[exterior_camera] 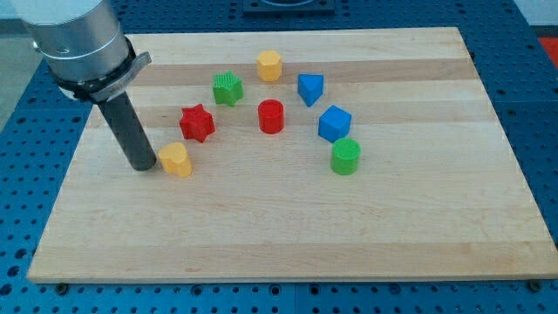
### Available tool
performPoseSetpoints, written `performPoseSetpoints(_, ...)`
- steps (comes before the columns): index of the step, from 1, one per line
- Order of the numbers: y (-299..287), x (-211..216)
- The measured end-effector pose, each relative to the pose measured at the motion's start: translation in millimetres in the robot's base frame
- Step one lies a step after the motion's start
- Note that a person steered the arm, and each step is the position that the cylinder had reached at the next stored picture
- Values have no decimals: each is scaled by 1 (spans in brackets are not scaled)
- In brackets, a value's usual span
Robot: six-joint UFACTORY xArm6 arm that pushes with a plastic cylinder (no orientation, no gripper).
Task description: Point at the yellow heart
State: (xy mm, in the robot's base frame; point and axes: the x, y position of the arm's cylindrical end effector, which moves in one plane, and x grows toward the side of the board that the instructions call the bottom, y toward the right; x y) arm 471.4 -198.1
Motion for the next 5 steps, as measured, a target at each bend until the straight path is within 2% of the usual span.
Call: performPoseSetpoints(5, 5, -4)
